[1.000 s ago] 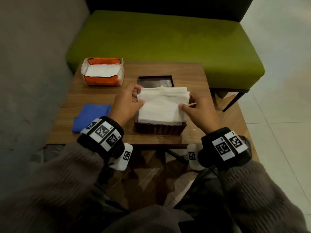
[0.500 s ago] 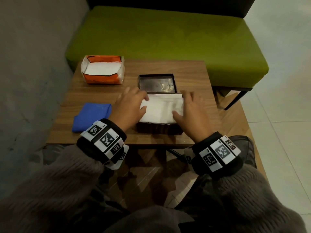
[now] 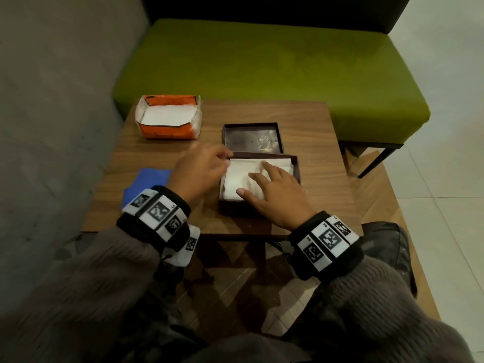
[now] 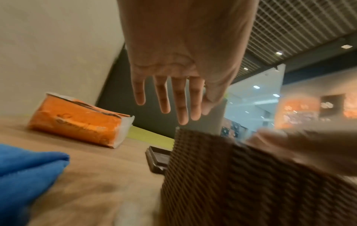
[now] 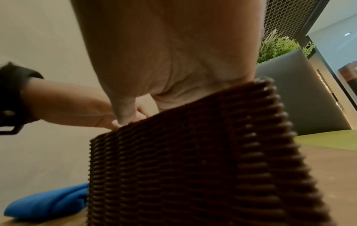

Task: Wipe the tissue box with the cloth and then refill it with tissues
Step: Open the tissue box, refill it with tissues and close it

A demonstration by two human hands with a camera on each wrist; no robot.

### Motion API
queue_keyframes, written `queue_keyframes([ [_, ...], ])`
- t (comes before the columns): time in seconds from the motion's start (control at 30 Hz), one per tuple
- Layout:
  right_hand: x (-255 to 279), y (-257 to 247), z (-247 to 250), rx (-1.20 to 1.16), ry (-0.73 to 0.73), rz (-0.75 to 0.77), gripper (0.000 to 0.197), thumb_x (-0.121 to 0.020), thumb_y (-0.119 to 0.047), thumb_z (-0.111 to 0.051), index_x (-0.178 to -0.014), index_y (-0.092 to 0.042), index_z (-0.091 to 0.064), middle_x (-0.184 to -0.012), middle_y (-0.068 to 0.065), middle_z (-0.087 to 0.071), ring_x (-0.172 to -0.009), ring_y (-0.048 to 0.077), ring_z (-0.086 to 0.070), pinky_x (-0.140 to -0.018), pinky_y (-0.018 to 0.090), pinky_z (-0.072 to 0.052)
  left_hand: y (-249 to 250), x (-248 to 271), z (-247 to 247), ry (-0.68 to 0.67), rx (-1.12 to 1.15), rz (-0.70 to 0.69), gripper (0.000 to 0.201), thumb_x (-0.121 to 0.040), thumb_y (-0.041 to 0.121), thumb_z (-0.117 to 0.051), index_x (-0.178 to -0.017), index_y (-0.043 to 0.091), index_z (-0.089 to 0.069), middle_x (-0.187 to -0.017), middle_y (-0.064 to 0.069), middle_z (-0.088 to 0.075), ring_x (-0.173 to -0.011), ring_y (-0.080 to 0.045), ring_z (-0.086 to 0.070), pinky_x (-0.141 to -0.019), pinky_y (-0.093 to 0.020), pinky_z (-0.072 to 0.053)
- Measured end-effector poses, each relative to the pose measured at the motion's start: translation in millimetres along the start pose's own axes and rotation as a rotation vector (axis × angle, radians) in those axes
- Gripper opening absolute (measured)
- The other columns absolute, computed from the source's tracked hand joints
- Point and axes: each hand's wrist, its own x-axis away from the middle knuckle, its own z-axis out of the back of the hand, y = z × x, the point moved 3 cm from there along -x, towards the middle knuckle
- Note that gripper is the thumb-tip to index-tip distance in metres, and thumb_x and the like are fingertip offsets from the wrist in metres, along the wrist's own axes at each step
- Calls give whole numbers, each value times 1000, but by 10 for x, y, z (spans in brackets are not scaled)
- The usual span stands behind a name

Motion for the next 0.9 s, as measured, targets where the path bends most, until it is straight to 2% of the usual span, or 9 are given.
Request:
queue_keyframes([
  [0.13,-29,20,-40,20,-47,-38,72,-92,-70,-25,-150,-27,-30,-164,5,-6,-148,26,-15,-118,50,-21,-350,-236,337,125,107,89,21,-87,17,-60,-108,17,-63,-102,0,-65,-97,-16,-59,-87,-36,-49],
  [0.2,-63,15,-56,43,-55,-53,74,-91,-72,-26,-150,-27,-30,-164,4,-9,-146,27,-21,-115,50,-27,-559,-373,475,135,43,134,23,-87,14,-60,-110,14,-62,-101,-2,-64,-97,-18,-58,-86,-33,-46],
  [0.3,-115,7,-88,41,-83,-76,78,-88,-75,-28,-150,-27,-26,-162,4,-14,-145,29,-22,-113,50,-26,-975,-632,587,140,-76,183,23,-88,11,-56,-110,11,-62,-107,-10,-66,-105,-29,-55,-91,-41,-45],
  [0.37,-136,5,-113,38,-112,-84,78,-88,-75,-29,-151,-29,-23,-162,4,-15,-145,29,-19,-114,50,-23,-1172,-812,614,103,-160,184,22,-88,9,-52,-107,11,-64,-110,-12,-66,-107,-32,-55,-91,-45,-46],
  [0.53,-160,8,-145,28,-127,-84,77,-87,-75,-26,-151,-35,-19,-161,4,-16,-145,28,-16,-115,51,-21,-1404,-1176,539,-107,-300,137,26,-87,5,-60,-113,7,-63,-121,-13,-62,-114,-30,-54,-104,-41,-35],
  [0.6,-165,11,-163,39,-133,-89,85,-79,-81,-15,-152,-37,-18,-161,3,-15,-146,27,-15,-115,51,-21,-1467,-1248,473,-203,-360,177,34,-86,10,-63,-120,10,-60,-130,-11,-57,-121,-29,-49,-107,-40,-31],
  [0.7,-175,9,-180,49,-122,-89,101,-62,-82,3,-151,-39,-16,-162,2,-14,-146,25,-14,-115,50,-22,-1508,-1314,349,-355,-462,220,51,-85,15,-65,-133,11,-49,-139,-13,-48,-127,-31,-42,-103,-33,-30],
  [0.77,-189,13,-175,51,-115,-79,102,-61,-81,4,-151,-39,-16,-161,1,-14,-146,25,-14,-114,50,-23,-1512,-1363,308,-361,-491,188,54,-82,14,-69,-132,9,-49,-135,-15,-51,-124,-32,-45,-98,-31,-32],
  [0.9,-195,15,-167,58,-112,-71,99,-65,-82,2,-152,-38,-16,-162,1,-13,-146,24,-13,-114,48,-23,-1569,-1399,297,-310,-473,183,44,-81,17,-69,-122,11,-55,-122,-14,-61,-112,-32,-53,-91,-33,-38],
])
